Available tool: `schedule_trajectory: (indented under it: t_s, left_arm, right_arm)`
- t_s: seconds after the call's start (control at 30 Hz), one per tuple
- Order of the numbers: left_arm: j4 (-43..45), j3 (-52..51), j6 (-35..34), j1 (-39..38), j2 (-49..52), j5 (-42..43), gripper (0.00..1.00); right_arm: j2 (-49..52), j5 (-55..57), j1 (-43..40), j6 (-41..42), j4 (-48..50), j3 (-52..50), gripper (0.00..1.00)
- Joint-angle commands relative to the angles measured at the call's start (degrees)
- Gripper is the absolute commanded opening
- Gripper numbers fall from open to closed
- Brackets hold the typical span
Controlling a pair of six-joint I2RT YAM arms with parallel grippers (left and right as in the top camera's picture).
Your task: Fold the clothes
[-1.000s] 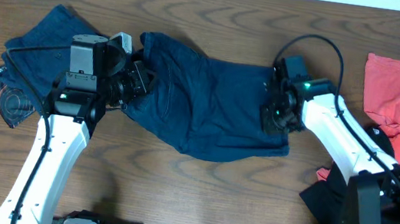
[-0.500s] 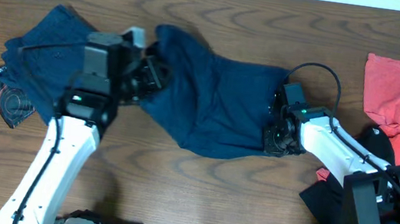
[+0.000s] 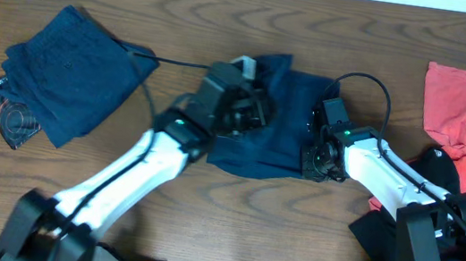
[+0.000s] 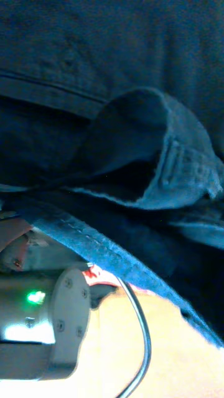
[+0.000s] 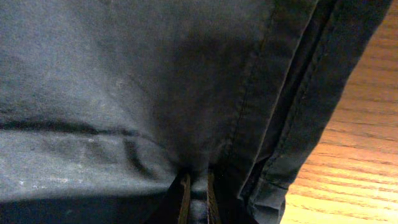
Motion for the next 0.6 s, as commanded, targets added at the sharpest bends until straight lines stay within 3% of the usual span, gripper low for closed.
schedule_trajectory:
  t_s: [0.0,0.13,0.57]
  left_arm:
    - [5.4,1.3,-4.0,-1.8,2.6,-1.0,0.06]
    - [10.5,1.3,-6.4,-2.5,5.0,-1.0,0.06]
    - [10.8,1.3,-7.9,-5.2,6.4,-9.2,0.06]
  right_arm:
    - [3.6,-3.6,1.3,1.0,-0.5,-3.0,0.1]
    - [3.6,-3.7,1.9,1.0,-0.7,-3.0,0.09]
    - [3.6,-3.5,3.6,3.4,-0.2,-3.0,0.13]
